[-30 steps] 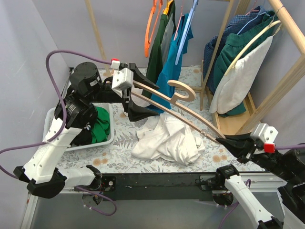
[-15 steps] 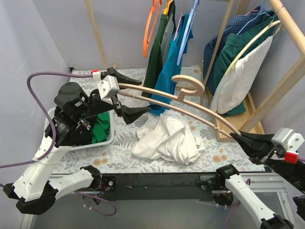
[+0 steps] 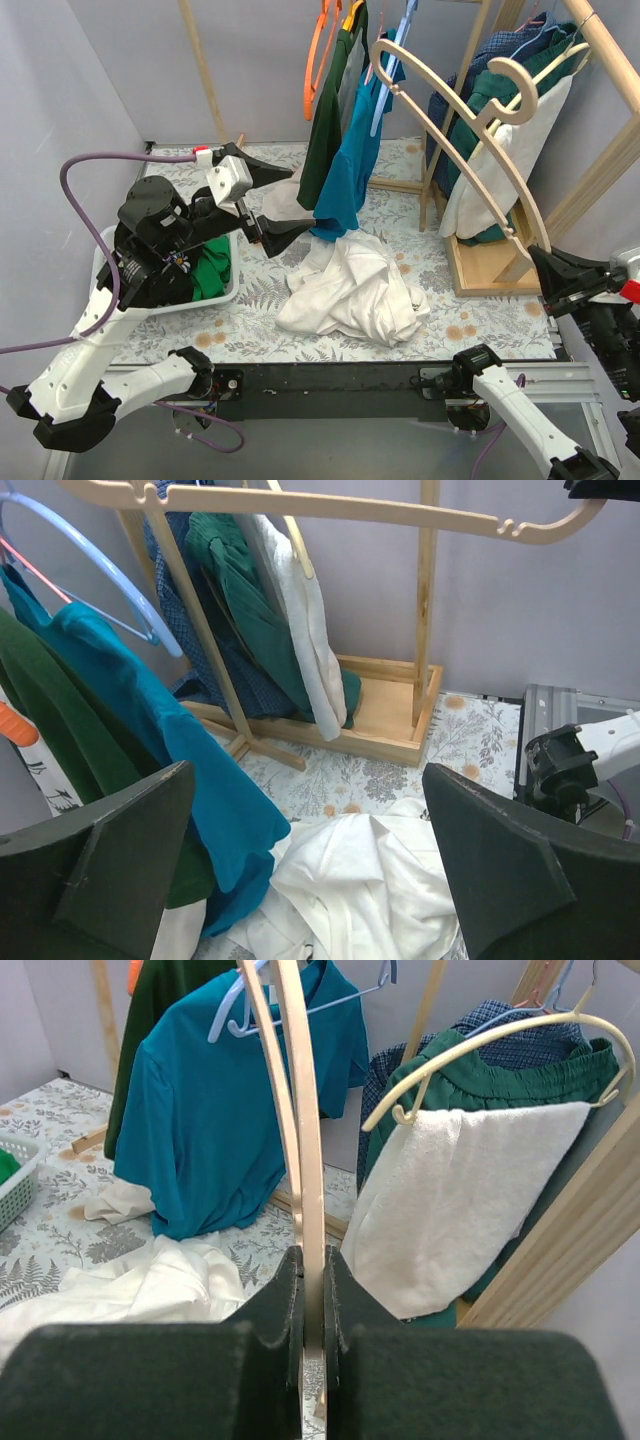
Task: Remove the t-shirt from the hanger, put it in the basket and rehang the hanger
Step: Place the hanger at the clothesline.
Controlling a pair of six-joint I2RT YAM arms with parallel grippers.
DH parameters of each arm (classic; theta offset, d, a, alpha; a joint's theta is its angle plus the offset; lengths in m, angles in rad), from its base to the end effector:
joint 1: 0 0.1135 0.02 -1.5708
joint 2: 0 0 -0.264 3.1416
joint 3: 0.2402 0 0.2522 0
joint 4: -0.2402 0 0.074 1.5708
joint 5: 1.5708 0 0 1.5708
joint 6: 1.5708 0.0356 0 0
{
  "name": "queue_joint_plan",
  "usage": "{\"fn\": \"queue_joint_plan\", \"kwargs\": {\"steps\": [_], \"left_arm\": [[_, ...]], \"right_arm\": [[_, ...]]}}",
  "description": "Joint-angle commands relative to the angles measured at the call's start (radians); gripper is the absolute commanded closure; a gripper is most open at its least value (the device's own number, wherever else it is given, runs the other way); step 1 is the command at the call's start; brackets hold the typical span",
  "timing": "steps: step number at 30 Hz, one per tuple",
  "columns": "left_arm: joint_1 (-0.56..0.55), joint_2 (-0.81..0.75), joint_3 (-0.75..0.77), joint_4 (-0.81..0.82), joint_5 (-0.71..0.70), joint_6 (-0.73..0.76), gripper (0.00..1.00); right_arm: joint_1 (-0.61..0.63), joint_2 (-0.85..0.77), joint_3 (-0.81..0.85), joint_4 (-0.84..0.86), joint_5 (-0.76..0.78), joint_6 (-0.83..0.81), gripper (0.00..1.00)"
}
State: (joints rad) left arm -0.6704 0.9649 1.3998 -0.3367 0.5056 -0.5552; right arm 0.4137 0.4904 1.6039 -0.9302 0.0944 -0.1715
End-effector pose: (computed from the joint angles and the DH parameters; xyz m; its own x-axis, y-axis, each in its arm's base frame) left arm 0.1234 -0.1199 0.4984 -0.4203 -0.2553 -0.8707 0.8234 0.2960 -0.4842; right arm -0.0453 -0.0236 0.5041 0.2183 -0.0897 -0.9718 -0.2822 0.9474 -0.1509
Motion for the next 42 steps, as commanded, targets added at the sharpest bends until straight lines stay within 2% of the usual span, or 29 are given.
{"fn": "queue_joint_plan", "kwargs": {"steps": [1,8,13,23,34,42], "left_arm": [[-0.001,-0.031,-0.016,-0.005,-0.038,-0.002,0.02],[-0.001,-0.046,-0.047,-0.015,-0.059,0.0,0.02],[-0.001,-0.055,-0.064,-0.016,-0.07,-0.003,0.02],[-0.001,-0.072,-0.09,-0.024,-0.082,-0.011,0.02],[-0.001,-0.081,-0.102,-0.021,-0.055,-0.022,0.02],[-0.001,-0.072,-0.108,-0.024,-0.033,-0.023,0.02]], "right_arm": [[0.005,0.017,-0.009,0.09,0.185,0.035,0.99],[0.007,0.065,0.007,0.062,0.206,0.082,0.99],[0.005,0.141,0.025,0.033,0.203,0.19,0.99],[0.005,0.333,0.166,-0.025,0.223,0.317,0.99],[0.005,0.628,0.37,-0.062,0.312,0.336,0.99],[0.005,0.721,0.438,0.048,0.36,0.296,0.99]]}}
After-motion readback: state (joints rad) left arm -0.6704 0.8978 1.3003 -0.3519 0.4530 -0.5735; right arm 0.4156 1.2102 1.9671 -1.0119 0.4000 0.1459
